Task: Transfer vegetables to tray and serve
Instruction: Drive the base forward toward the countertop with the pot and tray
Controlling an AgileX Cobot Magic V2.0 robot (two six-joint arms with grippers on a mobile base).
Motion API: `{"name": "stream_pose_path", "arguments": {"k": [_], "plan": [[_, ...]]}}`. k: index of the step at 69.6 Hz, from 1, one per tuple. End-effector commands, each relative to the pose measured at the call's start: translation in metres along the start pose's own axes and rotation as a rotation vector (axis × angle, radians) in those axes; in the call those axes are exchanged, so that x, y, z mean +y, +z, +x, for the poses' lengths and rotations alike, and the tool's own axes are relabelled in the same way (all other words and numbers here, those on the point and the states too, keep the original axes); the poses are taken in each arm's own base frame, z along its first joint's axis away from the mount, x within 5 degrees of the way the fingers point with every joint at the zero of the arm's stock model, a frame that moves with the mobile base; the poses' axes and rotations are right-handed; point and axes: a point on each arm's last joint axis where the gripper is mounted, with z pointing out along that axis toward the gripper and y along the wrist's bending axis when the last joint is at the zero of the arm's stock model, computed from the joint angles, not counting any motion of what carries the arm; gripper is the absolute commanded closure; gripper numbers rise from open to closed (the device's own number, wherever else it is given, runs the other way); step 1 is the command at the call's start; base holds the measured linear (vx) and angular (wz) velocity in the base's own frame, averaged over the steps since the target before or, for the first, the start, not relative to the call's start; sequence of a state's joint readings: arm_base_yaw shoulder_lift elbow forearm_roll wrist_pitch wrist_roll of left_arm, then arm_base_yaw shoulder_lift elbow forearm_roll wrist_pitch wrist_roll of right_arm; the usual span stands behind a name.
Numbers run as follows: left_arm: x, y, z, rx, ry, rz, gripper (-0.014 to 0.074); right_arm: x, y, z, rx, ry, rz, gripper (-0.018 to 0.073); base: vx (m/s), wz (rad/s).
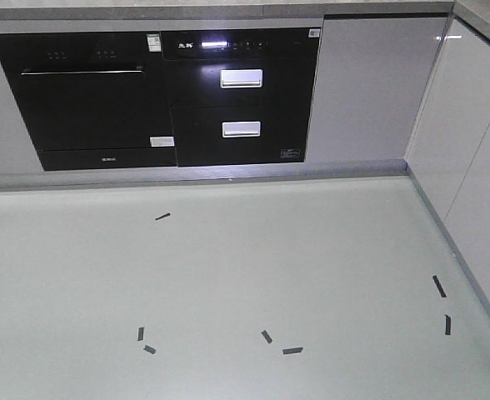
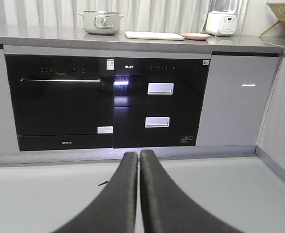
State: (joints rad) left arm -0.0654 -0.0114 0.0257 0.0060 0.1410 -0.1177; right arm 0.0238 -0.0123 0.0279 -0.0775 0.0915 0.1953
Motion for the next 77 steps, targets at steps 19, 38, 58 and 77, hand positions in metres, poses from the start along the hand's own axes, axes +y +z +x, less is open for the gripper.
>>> {"name": "stream_pose_path", "arguments": {"k": [19, 38, 58, 77], "plan": [[0.0001, 0.0003, 0.0015, -0.061, -0.015, 0.008, 0.0602, 0.0005, 0.0, -0.002, -0.066, -0.015, -0.009, 0.0561, 0.0, 0.0], [0.0001, 0.0003, 0.0015, -0.061, -0.015, 0.008, 0.0602, 0.0006, 0.0, -0.0021, -0.067, -0.015, -0.009, 0.0561, 0.0, 0.0], [0.0001, 0.0003, 0.0015, -0.061, -0.015, 0.008, 0.0602, 0.0006, 0.0, -0.0021, -0.067, -0.015, -0.009, 0.0561, 0.0, 0.0], [0.0001, 0.0003, 0.0015, -0.061, -0.015, 0.008, 0.0602, 0.0006, 0.0, -0.0021, -0.067, -0.015, -0.009, 0.0561, 0.01, 0.02]]}}
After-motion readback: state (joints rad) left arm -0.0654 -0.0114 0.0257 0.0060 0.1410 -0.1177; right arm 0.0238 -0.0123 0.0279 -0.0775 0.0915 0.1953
